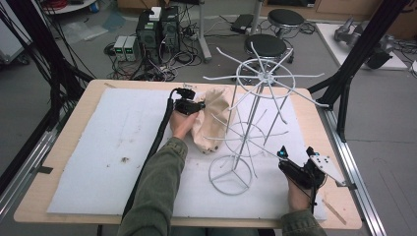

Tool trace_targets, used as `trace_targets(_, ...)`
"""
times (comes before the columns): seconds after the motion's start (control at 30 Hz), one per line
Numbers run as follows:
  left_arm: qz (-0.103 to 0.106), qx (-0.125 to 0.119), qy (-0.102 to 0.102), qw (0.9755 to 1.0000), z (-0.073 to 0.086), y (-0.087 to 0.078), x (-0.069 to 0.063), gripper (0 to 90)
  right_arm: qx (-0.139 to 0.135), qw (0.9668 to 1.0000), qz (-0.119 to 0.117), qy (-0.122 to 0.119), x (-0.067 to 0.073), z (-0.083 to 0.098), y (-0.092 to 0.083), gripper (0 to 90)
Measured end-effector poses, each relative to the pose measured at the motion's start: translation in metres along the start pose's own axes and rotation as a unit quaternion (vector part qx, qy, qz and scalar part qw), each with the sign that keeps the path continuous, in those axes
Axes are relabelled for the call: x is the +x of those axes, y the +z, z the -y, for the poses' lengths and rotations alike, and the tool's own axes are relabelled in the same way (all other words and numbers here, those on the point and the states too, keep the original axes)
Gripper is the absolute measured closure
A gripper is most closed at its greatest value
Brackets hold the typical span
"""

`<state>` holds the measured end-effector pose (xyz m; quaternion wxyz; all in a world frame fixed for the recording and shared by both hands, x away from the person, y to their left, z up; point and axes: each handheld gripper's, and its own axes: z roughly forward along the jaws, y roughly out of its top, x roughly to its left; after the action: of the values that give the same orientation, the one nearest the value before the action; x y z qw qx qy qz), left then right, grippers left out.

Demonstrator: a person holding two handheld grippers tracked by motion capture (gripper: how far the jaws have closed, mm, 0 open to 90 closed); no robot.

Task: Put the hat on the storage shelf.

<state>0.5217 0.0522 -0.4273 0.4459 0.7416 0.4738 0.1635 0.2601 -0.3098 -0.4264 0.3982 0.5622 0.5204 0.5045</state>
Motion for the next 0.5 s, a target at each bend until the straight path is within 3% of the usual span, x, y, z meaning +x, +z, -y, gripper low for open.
trace_targets(0.07,0.011,-0.011,0.007,0.9999,-0.003,-0.004,-0.002,81.5,0.0,1.0,0.001,0.0,0.0,0.0,0.0,6.6)
trace_targets(0.33,0.009,-0.036,0.018,0.9992,-0.013,-0.02,-0.001,81.4,-0.001,1.0,-0.002,0.0,0.0,0.0,0.0,6.6)
trace_targets(0.5,0.032,-0.049,0.017,0.9981,-0.018,-0.035,0.005,81.4,0.002,1.0,-0.004,0.001,0.001,0.0,0.0,6.6)
